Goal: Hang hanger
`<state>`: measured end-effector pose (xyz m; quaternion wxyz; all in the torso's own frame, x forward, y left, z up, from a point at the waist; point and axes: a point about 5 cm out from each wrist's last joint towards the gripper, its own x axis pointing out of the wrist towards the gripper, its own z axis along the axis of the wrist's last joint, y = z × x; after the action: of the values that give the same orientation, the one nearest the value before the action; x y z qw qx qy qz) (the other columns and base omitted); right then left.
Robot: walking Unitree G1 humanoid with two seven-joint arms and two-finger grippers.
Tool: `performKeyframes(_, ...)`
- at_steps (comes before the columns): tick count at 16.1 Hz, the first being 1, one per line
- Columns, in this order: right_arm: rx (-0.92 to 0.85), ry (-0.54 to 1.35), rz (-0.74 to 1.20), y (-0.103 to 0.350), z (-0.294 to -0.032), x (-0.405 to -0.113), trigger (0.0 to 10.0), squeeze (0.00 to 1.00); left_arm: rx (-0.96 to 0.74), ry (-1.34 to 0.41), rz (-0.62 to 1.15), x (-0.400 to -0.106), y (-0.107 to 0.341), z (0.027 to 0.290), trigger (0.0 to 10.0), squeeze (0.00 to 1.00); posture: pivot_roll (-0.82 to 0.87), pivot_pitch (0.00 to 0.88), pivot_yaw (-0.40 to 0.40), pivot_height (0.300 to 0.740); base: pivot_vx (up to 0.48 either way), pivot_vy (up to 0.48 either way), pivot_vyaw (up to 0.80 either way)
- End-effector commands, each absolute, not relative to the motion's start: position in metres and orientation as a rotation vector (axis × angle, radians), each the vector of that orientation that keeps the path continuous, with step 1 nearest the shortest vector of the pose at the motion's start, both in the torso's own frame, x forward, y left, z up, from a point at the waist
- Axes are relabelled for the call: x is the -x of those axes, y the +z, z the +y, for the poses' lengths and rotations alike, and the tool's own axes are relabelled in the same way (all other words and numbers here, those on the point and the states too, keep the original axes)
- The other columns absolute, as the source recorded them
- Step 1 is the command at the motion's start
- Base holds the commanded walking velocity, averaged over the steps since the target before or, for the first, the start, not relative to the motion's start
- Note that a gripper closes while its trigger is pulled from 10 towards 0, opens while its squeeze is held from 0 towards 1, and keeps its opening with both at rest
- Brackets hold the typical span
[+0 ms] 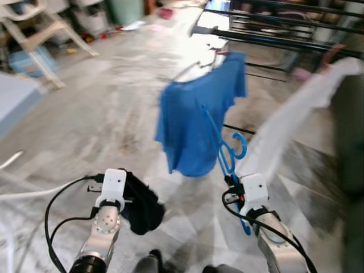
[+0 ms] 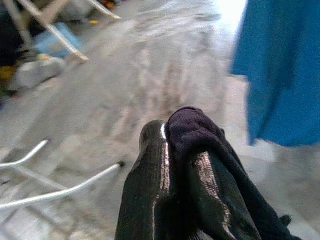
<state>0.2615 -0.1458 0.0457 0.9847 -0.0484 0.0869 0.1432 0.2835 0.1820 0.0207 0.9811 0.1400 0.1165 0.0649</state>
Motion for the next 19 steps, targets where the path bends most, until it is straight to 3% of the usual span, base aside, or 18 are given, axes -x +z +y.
performKeyframes(1,0.102,0.294,0.174,0.045,-0.147,-0.262,10.0,0.0,-0.282,0.153,0.211,-0.286,0.026,0.185,10.0,0.0,-0.04,0.175,0.043,0.74,0.0,0.0,0.8)
performKeyframes(6,0.106,0.311,0.166,0.047,-0.143,-0.262,10.0,0.0,-0.202,0.078,0.226,-0.286,0.025,0.177,10.0,0.0,-0.05,0.193,0.042,0.74,0.0,0.0,0.8)
performKeyframes(19,0.094,0.307,0.182,0.043,-0.146,-0.256,10.0,0.0,-0.25,0.088,0.262,-0.273,0.018,0.183,10.0,0.0,-0.04,0.231,0.055,0.74,0.0,0.0,0.79)
